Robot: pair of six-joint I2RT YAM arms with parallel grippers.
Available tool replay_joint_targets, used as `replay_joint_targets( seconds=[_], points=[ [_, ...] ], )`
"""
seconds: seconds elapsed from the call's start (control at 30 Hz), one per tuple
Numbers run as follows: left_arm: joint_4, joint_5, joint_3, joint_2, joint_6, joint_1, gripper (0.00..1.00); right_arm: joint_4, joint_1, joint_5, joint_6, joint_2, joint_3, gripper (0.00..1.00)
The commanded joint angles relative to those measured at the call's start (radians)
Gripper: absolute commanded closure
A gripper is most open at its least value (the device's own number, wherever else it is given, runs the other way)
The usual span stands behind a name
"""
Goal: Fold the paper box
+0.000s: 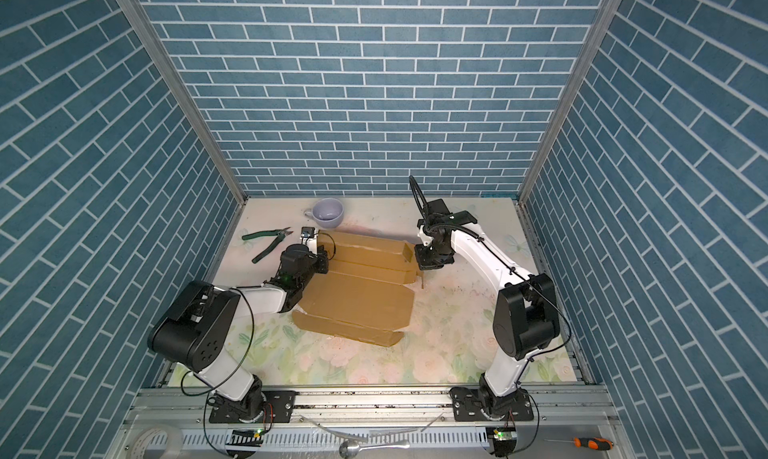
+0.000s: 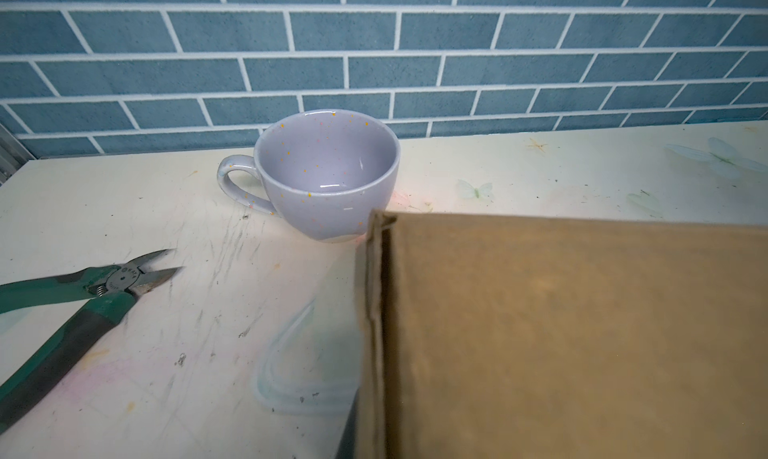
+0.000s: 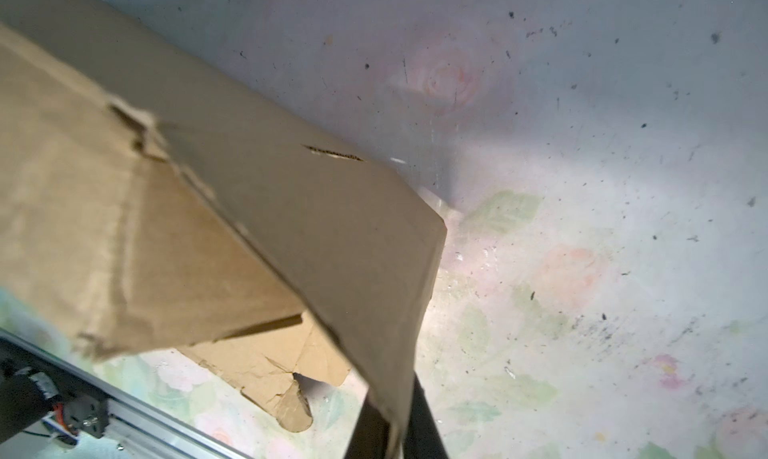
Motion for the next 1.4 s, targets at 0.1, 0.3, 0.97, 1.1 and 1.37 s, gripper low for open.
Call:
replay_joint_targets(
  seconds=[0.1,0.3,0.97,1.1,1.37],
  points=[
    [0.015,0.018,-0.009,0.015,-0.03,-0.019,1.0,0.144,0.026,-0.153,0.173,-0.036,-0.015,0.97],
    [0.019,0.019,-0.014,0.01,-0.042,-0.023,1.0,0.275,0.031,-0.259,0.26,-0.068,-0.066,1.0],
    [-0.021,0.048,0.03,0.062,-0.042,-0.061,1.0,0.772,0.041,-0.133,0.372,-0.023,-0.268,0.6],
    [-0.059,0.049,0.046,0.06,-0.027,-0.057,1.0,0.663,0.031,-0.045,0.222,-0.018,-0.252,0.54],
    [-0.084,0.051,0.053,0.056,-0.011,-0.05,1.0,0.582,0.026,-0.096,0.017,-0.061,-0.269,0.46]
  ],
)
